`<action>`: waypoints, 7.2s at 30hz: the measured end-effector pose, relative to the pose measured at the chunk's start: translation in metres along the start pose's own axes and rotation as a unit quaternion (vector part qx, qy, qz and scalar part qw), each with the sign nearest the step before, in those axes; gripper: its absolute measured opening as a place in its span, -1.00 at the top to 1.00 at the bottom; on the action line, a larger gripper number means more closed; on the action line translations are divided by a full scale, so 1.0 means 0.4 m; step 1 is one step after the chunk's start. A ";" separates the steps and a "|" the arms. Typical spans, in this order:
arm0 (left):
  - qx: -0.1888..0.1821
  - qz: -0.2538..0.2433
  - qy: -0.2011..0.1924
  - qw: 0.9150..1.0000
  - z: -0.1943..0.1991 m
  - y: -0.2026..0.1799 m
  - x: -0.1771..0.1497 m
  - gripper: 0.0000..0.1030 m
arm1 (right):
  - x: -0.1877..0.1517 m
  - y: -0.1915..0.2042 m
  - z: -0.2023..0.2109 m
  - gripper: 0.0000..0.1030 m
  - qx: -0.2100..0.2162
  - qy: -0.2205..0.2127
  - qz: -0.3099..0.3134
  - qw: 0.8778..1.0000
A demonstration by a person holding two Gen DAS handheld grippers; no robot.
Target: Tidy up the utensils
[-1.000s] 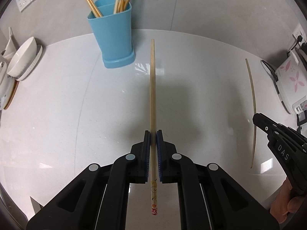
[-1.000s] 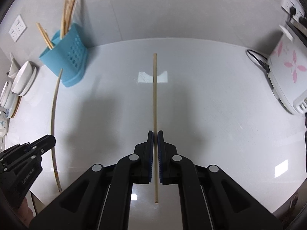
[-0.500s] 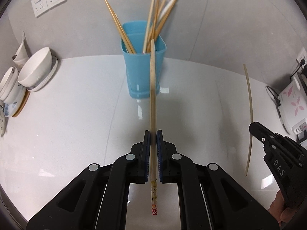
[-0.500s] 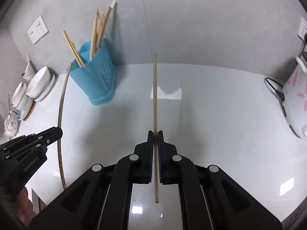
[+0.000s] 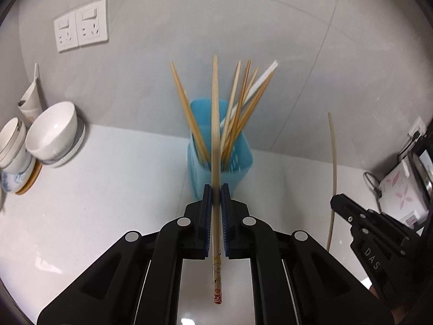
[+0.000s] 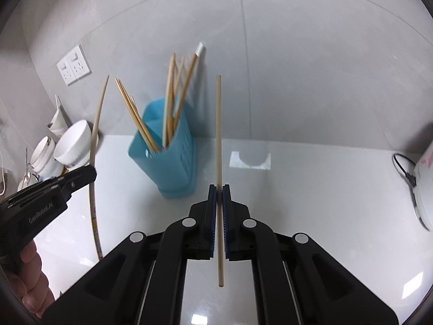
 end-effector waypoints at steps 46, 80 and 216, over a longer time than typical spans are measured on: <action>-0.073 -0.053 -0.166 0.982 -0.225 -0.052 0.166 0.86 | 0.192 0.009 -0.157 0.93 0.031 -0.040 -0.031 0.998; 0.037 -0.036 -0.054 0.997 -0.116 0.155 0.088 -0.88 | 0.258 0.161 -0.191 0.93 0.155 -0.118 -0.053 0.979; 0.040 -0.053 -0.042 0.997 0.055 0.066 -0.034 -0.89 | 0.002 0.021 0.065 -0.85 -0.010 -0.027 0.023 0.999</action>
Point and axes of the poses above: each gripper's, at about its wrist camera, not at the fingertips, and z roughly against the way its jaws point, y to its left, x to its top, the point moved 7 cm from there along -z, roughly the way its jaws point, and after that the axes turned 8 degrees about -y, right-handed, at the moved point
